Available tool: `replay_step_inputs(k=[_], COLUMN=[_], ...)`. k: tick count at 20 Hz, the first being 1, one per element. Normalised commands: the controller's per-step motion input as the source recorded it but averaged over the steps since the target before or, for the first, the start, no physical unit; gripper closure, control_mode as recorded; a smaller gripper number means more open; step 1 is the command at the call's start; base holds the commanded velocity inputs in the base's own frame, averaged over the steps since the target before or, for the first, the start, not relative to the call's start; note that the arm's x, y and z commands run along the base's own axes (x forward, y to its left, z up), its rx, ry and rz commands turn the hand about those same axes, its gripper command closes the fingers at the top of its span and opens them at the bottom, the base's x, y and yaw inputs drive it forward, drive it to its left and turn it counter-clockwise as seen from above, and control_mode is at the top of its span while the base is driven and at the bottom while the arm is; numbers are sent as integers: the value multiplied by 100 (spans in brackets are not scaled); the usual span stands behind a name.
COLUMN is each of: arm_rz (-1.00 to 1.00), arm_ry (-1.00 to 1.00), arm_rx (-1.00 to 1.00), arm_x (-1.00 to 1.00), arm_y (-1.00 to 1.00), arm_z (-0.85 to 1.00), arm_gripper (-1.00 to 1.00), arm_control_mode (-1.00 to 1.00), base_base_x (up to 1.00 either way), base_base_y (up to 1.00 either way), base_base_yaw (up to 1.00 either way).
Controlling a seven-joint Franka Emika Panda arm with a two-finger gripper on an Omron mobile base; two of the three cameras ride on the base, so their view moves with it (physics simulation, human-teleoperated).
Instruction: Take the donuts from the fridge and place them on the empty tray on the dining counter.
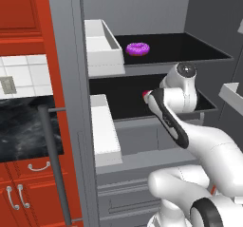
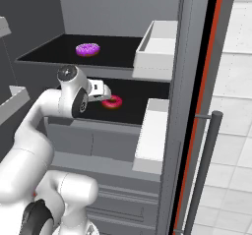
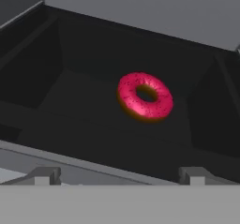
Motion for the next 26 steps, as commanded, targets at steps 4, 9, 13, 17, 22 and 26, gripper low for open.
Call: replay_step_inputs(k=[4, 9, 13, 17, 22, 26], arm_rz=[0, -1, -1, 0, 0, 0], arm_ry=[1, 12, 17, 1, -9, -17], arm_rx=[4, 2, 0, 2, 5, 11], arm_x=[54, 68, 57, 32, 20, 10], arm_y=[0, 0, 0, 0, 0, 0], arm_z=[-38, 0, -11, -38, -40, -19], arm_gripper=[-100, -100, -100, -100, -100, -100], arm_control_mode=[-100, -100, -100, -100, -100, -100], base_base_x=[0, 0, 0, 0, 0, 0], base_base_y=[0, 0, 0, 0, 0, 0], base_base_yaw=[0, 0, 0, 0, 0, 0])
